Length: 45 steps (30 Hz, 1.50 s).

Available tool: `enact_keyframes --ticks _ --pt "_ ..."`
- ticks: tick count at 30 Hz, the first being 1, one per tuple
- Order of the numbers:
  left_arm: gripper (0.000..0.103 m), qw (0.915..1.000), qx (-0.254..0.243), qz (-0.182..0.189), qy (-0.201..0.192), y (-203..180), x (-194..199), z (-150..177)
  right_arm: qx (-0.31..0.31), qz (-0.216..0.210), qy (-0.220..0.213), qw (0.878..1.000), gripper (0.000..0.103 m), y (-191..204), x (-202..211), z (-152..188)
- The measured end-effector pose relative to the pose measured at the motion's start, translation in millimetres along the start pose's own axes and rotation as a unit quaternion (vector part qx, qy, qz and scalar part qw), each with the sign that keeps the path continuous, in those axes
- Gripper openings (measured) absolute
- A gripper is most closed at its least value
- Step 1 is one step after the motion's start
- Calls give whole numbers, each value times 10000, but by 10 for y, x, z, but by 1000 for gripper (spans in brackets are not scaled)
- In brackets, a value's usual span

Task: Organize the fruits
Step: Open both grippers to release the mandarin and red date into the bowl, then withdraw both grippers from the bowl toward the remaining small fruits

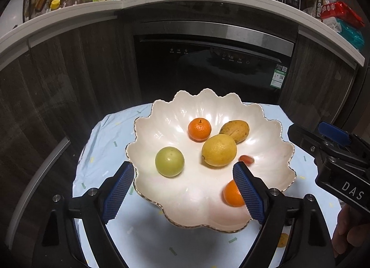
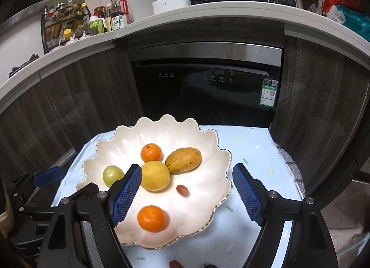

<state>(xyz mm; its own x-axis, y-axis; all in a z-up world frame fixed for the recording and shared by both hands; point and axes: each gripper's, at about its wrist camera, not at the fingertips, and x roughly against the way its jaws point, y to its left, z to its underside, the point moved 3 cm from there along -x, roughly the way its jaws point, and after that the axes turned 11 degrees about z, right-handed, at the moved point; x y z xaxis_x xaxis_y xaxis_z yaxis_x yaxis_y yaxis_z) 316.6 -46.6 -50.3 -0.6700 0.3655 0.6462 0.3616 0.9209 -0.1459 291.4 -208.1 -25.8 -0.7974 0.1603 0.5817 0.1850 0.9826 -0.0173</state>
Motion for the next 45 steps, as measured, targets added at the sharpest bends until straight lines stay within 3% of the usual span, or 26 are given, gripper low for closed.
enact_keyframes --ticks 24,45 --pt "88 9994 -215 -3 -283 -279 473 42 -96 58 -317 9994 81 -207 551 33" --pt "88 9990 -336 75 -287 -526 758 380 -60 83 -299 9995 81 -352 857 377"
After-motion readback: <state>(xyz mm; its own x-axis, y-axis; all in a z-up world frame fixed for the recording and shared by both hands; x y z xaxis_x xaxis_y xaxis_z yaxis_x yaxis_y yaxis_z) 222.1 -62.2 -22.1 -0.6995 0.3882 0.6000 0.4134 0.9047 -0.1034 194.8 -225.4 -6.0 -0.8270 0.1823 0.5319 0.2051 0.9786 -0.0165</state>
